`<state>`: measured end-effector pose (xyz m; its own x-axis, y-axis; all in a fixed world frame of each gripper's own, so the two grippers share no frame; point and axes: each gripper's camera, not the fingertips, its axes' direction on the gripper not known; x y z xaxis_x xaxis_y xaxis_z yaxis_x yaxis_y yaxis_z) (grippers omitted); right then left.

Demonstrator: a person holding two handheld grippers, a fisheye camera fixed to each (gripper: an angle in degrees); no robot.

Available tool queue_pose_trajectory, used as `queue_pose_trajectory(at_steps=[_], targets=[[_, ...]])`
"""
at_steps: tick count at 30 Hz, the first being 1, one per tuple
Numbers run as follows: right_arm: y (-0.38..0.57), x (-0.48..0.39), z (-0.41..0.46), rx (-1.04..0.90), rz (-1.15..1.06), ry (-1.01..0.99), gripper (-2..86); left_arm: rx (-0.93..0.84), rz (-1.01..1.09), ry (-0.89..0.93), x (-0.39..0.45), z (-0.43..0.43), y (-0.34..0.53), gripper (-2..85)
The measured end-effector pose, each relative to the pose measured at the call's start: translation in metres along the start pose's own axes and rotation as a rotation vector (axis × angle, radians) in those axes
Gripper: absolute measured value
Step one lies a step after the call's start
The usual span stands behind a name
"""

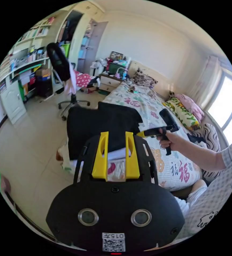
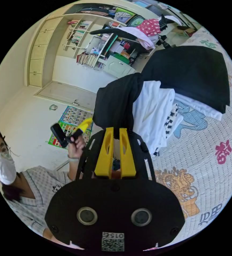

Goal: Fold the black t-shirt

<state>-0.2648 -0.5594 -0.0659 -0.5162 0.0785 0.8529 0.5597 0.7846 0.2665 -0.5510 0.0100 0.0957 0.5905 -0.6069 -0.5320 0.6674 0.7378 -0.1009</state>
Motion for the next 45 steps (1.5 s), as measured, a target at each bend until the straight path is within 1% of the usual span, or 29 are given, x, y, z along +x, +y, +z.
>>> queue_pose_trajectory(at_steps=[3,5,6,10,11,13,15,17,18,20,22,23,25,26,27,28,29,31,33,35,36,37,38,40,42,45], targets=[[0.016,-0.024,-0.012,0.034,-0.02,-0.098,1.2,-0.05,-0.085,-0.114,0.002,-0.004,0.043,12.0],[0.036,-0.055,-0.037,0.1,-0.081,-0.186,0.5,-0.026,-0.137,-0.127,0.002,-0.012,0.059,13.3],[0.042,-0.063,-0.043,0.112,-0.095,-0.198,0.3,0.01,-0.169,-0.123,0.002,-0.018,0.067,13.8],[0.091,-0.127,-0.094,0.235,-0.226,-0.353,-0.1,0.082,-0.218,-0.248,0.016,-0.03,0.086,15.5],[0.107,-0.147,-0.108,0.259,-0.275,-0.385,-0.1,0.087,-0.225,-0.242,0.02,-0.03,0.089,15.7],[0.135,-0.177,-0.128,0.277,-0.349,-0.398,-0.1,0.087,-0.214,-0.105,0.045,-0.017,0.098,15.2],[0.166,-0.205,-0.147,0.293,-0.401,-0.395,-0.1,0.066,-0.176,-0.03,0.072,-0.007,0.104,13.3],[0.212,-0.237,-0.178,0.326,-0.457,-0.357,-0.2,0.113,-0.129,0.041,0.1,-0.01,0.112,10.4],[0.224,-0.244,-0.187,0.341,-0.469,-0.35,-0.2,0.138,-0.093,0.115,0.117,-0.013,0.116,8.9],[0.274,-0.266,-0.224,0.413,-0.506,-0.339,-0.2,0.158,-0.043,0.211,0.14,-0.014,0.12,8.4],[0.313,-0.281,-0.25,0.468,-0.524,-0.313,-0.2,0.155,0.045,0.355,0.175,-0.013,0.121,8.0],[0.338,-0.29,-0.265,0.504,-0.526,-0.289,-0.2,0.15,0.073,0.391,0.185,-0.013,0.121,7.9],[0.379,-0.304,-0.285,0.561,-0.532,-0.242,-0.1,0.106,0.183,0.506,0.226,-0.008,0.123,5.4],[0.404,-0.313,-0.296,0.6,-0.538,-0.216,-0.1,0.094,0.209,0.531,0.236,-0.006,0.124,4.1],[0.417,-0.318,-0.301,0.619,-0.542,-0.204,-0.1,0.073,0.261,0.594,0.256,-0.002,0.127,1.4],[0.44,-0.326,-0.311,0.66,-0.549,-0.179,0.0,0.047,0.31,0.68,0.275,0.004,0.129,0.8],[0.461,-0.334,-0.321,0.705,-0.553,-0.153,0.1,0.027,0.329,0.722,0.285,0.007,0.13,0.6],[0.485,-0.343,-0.336,0.76,-0.556,-0.086,0.2,-0.074,0.376,0.859,0.321,0.029,0.133,0.6],[0.494,-0.344,-0.353,0.809,-0.509,0.034,0.5,-0.157,0.334,0.943,0.339,0.056,0.137,1.3],[0.481,-0.319,-0.372,0.844,-0.322,0.262,1.6,-0.25,0.263,0.975,0.349,0.09,0.145,3.0],[0.474,-0.307,-0.377,0.824,-0.262,0.31,2.0,-0.331,0.205,0.97,0.353,0.115,0.153,4.8],[0.459,-0.273,-0.385,0.752,-0.12,0.369,3.2,-0.397,0.17,0.95,0.355,0.138,0.163,5.8],[0.451,-0.233,-0.393,0.681,0.036,0.365,4.7,-0.427,0.154,0.928,0.355,0.147,0.169,6.3],[0.462,-0.187,-0.397,0.642,0.16,0.305,5.0,-0.492,0.084,0.883,0.347,0.175,0.189,8.1],[0.489,-0.163,-0.393,0.679,0.188,0.279,5.0,-0.525,0.042,0.858,0.337,0.188,0.198,8.3],[0.534,-0.127,-0.376,0.629,0.297,0.343,5.9,-0.569,0.016,0.785,0.33,0.206,0.207,8.5]])
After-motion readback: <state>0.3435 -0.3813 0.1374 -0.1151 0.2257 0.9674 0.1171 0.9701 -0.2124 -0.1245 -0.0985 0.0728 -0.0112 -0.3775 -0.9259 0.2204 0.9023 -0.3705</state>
